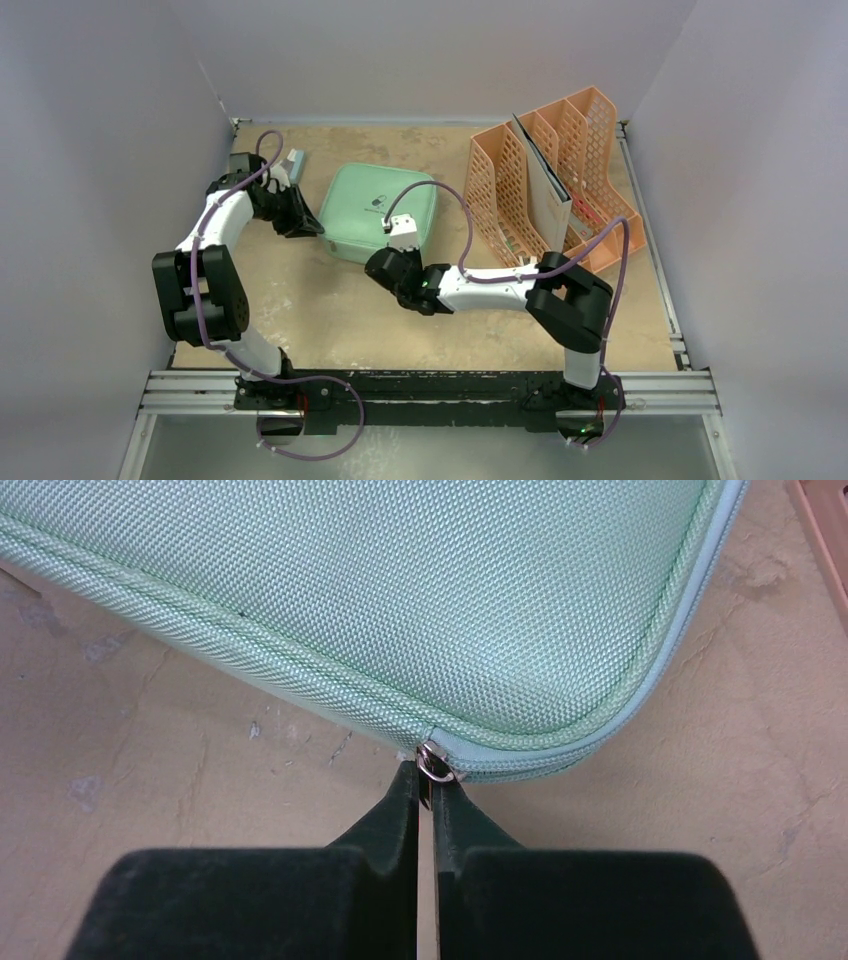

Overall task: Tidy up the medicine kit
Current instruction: Zip the medicine box at the center of the board.

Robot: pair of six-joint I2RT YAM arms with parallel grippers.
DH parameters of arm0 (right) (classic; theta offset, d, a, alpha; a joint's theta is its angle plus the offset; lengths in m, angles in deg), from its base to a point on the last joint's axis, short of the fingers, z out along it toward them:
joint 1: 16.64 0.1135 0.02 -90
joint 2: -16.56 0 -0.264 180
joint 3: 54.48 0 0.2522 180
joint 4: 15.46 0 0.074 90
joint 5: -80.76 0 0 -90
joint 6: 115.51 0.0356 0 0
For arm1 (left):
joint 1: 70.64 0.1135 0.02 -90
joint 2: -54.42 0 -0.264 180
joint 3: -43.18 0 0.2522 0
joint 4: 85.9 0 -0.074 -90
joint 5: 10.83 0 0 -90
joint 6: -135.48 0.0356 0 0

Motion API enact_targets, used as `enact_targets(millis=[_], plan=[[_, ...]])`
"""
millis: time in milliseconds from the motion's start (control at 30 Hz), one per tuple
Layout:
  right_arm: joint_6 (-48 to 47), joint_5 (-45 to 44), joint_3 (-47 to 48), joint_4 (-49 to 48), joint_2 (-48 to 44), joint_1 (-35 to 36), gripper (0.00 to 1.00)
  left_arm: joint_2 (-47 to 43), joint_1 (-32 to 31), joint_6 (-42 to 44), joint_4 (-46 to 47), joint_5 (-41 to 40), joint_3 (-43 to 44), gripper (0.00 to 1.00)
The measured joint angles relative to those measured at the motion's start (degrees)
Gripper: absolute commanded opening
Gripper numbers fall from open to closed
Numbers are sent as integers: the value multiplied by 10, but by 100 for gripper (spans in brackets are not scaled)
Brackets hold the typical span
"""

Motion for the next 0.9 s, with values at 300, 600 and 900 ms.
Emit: enact_targets(millis=[300, 600, 900], plan=[[-53, 66, -49, -38, -38, -26, 0, 0, 0, 0, -9, -11, 0, 18], [-136, 223, -78, -50, -76, -84, 0, 23, 14, 0, -21, -17, 5, 19], [-213, 361, -87, -82, -83, -86, 0, -48, 19, -47, 6, -33, 0, 51]])
